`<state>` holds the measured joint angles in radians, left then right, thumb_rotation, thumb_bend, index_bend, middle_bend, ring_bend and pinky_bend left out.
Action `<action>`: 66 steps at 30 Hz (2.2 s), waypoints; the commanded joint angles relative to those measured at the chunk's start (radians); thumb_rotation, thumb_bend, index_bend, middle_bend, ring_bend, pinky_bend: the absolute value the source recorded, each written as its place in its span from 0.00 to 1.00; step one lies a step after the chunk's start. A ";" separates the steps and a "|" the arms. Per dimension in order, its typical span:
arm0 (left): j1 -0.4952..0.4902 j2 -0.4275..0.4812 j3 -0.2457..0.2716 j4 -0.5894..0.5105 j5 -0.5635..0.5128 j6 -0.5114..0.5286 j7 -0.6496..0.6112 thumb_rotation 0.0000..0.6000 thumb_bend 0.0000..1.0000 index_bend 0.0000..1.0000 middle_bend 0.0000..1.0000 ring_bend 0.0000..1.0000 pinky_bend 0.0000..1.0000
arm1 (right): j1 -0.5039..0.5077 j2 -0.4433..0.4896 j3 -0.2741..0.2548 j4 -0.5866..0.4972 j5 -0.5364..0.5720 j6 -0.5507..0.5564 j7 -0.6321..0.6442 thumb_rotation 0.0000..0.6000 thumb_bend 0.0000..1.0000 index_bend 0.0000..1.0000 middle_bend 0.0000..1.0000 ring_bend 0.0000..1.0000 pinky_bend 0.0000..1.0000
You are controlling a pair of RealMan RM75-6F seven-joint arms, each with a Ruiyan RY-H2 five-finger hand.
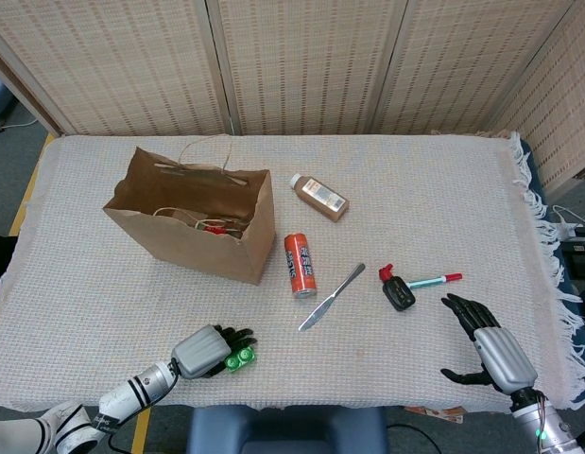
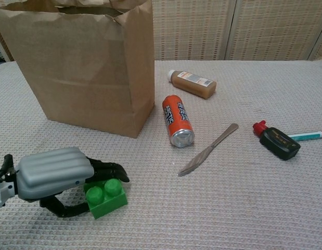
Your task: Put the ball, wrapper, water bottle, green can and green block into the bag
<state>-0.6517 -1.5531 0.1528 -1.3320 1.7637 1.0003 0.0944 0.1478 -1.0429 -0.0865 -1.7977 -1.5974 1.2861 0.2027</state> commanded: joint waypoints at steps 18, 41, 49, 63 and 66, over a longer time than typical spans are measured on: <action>0.145 0.174 -0.213 0.045 -0.384 0.161 -0.018 1.00 0.69 0.71 0.69 0.63 0.76 | -0.004 -0.003 0.002 0.000 0.003 0.007 -0.008 1.00 0.03 0.00 0.00 0.00 0.00; 0.143 0.132 -0.818 -0.195 -1.046 0.314 -0.094 1.00 0.70 0.71 0.69 0.63 0.76 | -0.007 -0.008 0.003 0.002 0.000 0.012 -0.011 1.00 0.03 0.00 0.00 0.00 0.00; 0.096 0.168 -0.871 -0.450 -0.991 0.349 -0.097 1.00 0.70 0.71 0.68 0.63 0.75 | -0.006 -0.005 0.000 0.001 -0.005 0.009 -0.006 1.00 0.03 0.00 0.00 0.00 0.00; -0.081 0.158 -0.658 -0.354 -0.838 0.129 0.112 1.00 0.44 0.23 0.21 0.17 0.35 | -0.005 0.001 0.000 -0.001 -0.006 0.008 0.001 1.00 0.03 0.00 0.00 0.00 0.00; -0.100 0.157 -0.643 -0.334 -0.852 0.109 0.134 1.00 0.39 0.04 0.02 0.01 0.17 | -0.004 0.003 0.000 -0.001 -0.007 0.008 0.004 1.00 0.03 0.00 0.00 0.00 0.00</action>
<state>-0.7174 -1.3954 -0.5191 -1.7037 0.9275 1.1490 0.1890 0.1438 -1.0400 -0.0861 -1.7988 -1.6045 1.2942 0.2062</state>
